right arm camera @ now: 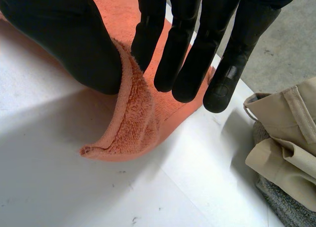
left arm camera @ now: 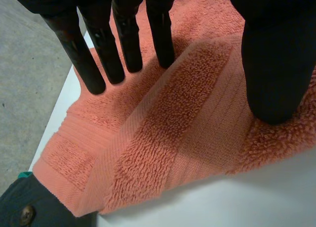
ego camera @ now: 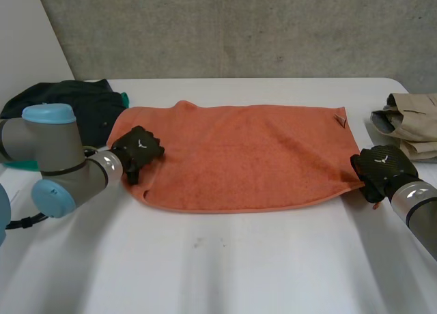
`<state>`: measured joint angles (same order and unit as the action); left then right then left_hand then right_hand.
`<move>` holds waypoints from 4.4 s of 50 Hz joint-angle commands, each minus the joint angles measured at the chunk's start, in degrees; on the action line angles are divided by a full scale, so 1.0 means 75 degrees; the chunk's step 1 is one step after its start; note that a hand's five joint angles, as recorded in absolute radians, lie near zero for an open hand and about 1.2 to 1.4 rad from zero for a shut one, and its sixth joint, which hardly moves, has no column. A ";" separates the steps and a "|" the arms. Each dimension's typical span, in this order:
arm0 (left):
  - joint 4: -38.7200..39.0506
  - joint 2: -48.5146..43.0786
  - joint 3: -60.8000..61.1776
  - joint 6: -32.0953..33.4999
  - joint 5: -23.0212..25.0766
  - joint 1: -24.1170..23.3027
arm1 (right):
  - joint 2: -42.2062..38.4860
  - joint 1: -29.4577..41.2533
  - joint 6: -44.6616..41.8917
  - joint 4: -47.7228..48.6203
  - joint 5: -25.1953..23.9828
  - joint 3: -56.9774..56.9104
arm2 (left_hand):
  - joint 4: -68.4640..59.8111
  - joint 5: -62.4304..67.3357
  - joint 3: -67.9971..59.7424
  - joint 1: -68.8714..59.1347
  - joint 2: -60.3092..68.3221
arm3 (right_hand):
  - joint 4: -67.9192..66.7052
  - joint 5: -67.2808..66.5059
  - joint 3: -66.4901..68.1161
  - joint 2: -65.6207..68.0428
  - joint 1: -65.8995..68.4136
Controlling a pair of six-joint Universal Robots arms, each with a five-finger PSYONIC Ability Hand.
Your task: Fold the laundry.
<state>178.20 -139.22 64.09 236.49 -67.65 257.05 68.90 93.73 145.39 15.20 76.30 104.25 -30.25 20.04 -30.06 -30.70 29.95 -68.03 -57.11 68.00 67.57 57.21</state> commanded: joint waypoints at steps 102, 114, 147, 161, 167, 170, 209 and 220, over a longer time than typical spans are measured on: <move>0.3662 0.2166 0.2445 -0.3207 -0.3554 -0.0922 | -0.1372 0.0464 0.0945 -0.0525 0.0293 -0.4117 | 0.2700 -0.2672 0.2675 0.2760 -0.2660 | 0.7737 0.7614 -0.7733 -0.7676 -0.6294; 0.4118 0.3222 0.4228 -0.4590 -0.3426 -0.1027 | -0.0832 -0.0591 0.0923 -0.2813 -0.0798 -0.2967 | 0.2694 -0.2665 0.2669 0.2754 -0.2654 | 0.5709 0.5586 -0.5704 -0.5648 -0.4266; 0.4412 0.3328 0.4451 -0.4637 -0.3320 -0.1027 | -0.1524 -0.1376 -0.1010 -0.0985 0.0198 -0.2370 | 0.2700 -0.2672 0.2675 0.2760 -0.2660 | -0.1596 -0.1719 0.1600 0.1657 0.3039; 0.4412 0.3667 0.4545 -0.4672 -0.3320 -0.0992 | -0.0879 -0.2139 -0.2968 -0.0820 0.0233 -0.1947 | 0.2694 -0.2665 0.2669 0.2754 -0.2654 | -0.1596 -0.1719 0.1600 0.1657 0.3039; 0.4412 0.4030 0.4580 -0.4684 -0.3343 -0.0875 | -0.0550 -0.0279 -0.2979 -0.0212 0.0221 -0.2076 | 0.2694 -0.2665 0.2669 0.2754 -0.2654 | -0.1596 -0.1719 0.1600 0.1657 0.3039; 0.4412 0.4230 0.4592 -0.4696 -0.3355 -0.0735 | -0.0550 0.0937 -0.3003 0.0395 0.0221 -0.2297 | 0.2694 -0.2665 0.2669 0.2754 -0.2654 | -0.1596 -0.1719 0.1600 0.1657 0.3039; 0.4389 0.4336 0.4615 -0.4883 -0.3051 -0.0968 | -0.2170 0.4941 0.0533 0.1747 0.0243 -0.3835 | 0.2672 -0.2643 0.2647 0.2732 -0.2632 | 0.7737 0.7614 -0.7733 -0.7676 -0.6294; 0.4237 0.3739 0.4393 -0.4860 -0.2183 -0.2070 | -0.1183 0.3535 0.2610 -0.0536 0.0772 -0.2956 | 0.1483 -0.1455 0.1458 0.1544 -0.1444 | 0.7737 0.7614 -0.7733 -0.7676 -0.6294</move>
<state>210.56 -107.87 97.99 199.97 -86.02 244.23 59.10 125.42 160.98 20.97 81.74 79.92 -12.36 3.20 -12.70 -11.82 12.52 -13.64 -3.62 12.29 12.63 11.49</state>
